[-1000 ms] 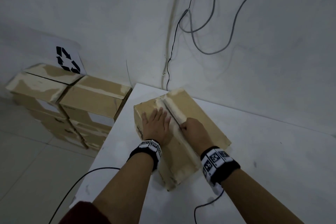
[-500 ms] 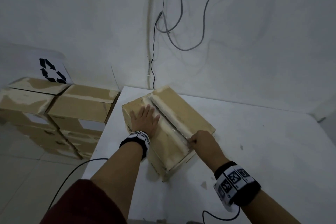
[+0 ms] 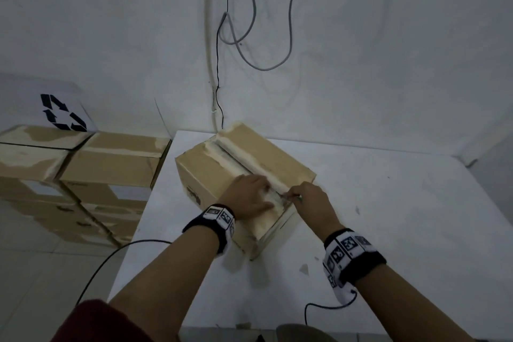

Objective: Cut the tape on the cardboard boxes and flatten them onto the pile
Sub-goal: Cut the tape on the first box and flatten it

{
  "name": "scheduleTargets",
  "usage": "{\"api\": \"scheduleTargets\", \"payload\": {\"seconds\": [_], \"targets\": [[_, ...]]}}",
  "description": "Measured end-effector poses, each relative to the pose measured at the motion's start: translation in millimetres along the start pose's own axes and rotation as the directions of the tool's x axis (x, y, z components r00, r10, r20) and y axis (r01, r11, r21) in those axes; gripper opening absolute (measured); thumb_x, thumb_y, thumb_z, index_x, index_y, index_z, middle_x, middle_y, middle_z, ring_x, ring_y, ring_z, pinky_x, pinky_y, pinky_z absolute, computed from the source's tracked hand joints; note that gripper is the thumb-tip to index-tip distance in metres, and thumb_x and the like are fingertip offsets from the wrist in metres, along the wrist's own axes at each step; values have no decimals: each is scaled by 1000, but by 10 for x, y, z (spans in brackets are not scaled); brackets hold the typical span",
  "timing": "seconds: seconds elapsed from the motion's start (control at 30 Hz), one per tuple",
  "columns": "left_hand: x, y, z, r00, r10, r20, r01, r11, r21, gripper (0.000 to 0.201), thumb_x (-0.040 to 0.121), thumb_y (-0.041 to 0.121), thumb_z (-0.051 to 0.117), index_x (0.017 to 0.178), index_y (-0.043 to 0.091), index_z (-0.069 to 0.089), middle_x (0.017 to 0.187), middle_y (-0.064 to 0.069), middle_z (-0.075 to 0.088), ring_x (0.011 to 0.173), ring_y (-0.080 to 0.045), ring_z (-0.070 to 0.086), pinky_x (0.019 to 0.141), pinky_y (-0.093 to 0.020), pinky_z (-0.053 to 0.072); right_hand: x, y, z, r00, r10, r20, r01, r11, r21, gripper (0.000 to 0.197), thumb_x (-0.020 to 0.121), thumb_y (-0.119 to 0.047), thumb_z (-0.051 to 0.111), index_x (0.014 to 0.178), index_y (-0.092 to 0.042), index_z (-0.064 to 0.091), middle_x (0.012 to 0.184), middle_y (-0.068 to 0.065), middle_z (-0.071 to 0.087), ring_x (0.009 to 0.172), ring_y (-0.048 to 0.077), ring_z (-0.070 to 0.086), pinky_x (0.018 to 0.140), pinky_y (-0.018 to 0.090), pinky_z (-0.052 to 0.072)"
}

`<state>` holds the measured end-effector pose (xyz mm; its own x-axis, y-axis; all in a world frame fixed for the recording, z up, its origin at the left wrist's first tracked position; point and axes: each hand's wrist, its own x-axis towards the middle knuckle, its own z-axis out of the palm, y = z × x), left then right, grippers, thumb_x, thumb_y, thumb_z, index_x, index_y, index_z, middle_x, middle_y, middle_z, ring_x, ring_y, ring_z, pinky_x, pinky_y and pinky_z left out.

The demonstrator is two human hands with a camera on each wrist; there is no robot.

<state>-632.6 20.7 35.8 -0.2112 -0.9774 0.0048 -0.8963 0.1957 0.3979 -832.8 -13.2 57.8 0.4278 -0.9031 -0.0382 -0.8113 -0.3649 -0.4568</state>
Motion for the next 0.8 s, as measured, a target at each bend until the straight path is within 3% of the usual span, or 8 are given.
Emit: {"api": "scheduleTargets", "payload": {"seconds": [0.17, 0.37, 0.53, 0.7, 0.8], "targets": [[254, 174, -42, 992, -97, 81, 92, 994, 54, 66, 70, 65, 67, 123, 27, 54, 126, 5, 49, 118, -17, 47, 102, -40, 37, 204, 48, -112, 998, 48, 27, -47, 999, -20, 32, 85, 2, 57, 96, -20, 77, 100, 8, 68, 96, 28, 63, 82, 32, 48], [382, 229, -174, 967, -101, 234, 63, 984, 165, 79, 60, 61, 78, 124, 26, 50, 126, -1, 43, 118, -23, 42, 96, -38, 38, 225, 80, -102, 998, 59, 12, -59, 997, 44, 33, 83, 4, 58, 91, -20, 79, 95, 2, 73, 91, 20, 64, 81, 30, 50], [411, 272, -200, 965, -75, 252, 29, 983, 183, 81, 51, 60, 83, 116, 23, 53, 116, 0, 45, 110, -23, 42, 92, -38, 42, 201, 132, -91, 997, 73, -28, -70, 992, 109, 28, 81, 3, 56, 85, -19, 72, 79, 0, 72, 78, 18, 65, 70, 29, 51], [465, 322, -232, 968, -39, 248, -20, 972, 232, 74, 47, 62, 82, 100, 21, 48, 106, 3, 50, 102, -20, 40, 85, -33, 40, 203, 162, -80, 998, 51, -29, -45, 979, 198, 32, 79, 4, 56, 69, -26, 64, 77, -4, 72, 75, 16, 65, 72, 36, 55], [464, 327, -231, 962, -48, 271, -14, 974, 224, 76, 50, 61, 82, 107, 21, 51, 109, 2, 50, 107, -21, 39, 90, -35, 38, 188, 207, -79, 998, 61, 4, -59, 941, 333, 28, 83, 3, 64, 69, -21, 63, 83, 6, 70, 64, 14, 59, 64, 29, 54]]}}
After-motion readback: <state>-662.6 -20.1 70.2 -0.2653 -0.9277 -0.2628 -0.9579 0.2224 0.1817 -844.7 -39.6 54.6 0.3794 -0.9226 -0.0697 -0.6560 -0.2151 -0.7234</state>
